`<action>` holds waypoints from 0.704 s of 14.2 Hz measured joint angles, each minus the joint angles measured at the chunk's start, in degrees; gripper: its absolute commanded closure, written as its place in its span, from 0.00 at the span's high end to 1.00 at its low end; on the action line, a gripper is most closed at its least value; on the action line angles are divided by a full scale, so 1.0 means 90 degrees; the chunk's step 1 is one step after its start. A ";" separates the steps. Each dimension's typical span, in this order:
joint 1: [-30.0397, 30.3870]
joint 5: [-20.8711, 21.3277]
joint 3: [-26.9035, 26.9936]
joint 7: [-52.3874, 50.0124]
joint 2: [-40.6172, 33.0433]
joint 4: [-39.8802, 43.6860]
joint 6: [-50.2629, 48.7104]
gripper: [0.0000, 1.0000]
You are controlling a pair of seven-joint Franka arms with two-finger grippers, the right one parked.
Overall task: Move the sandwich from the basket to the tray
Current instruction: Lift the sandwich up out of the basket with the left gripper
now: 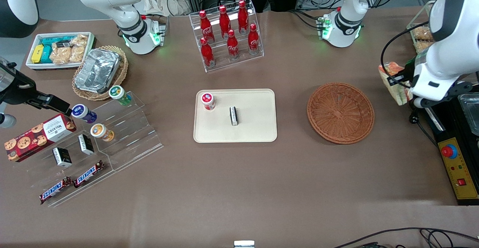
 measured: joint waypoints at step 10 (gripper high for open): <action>-0.0083 -0.0810 -0.0370 -0.0025 -0.0067 0.0050 -0.0052 0.00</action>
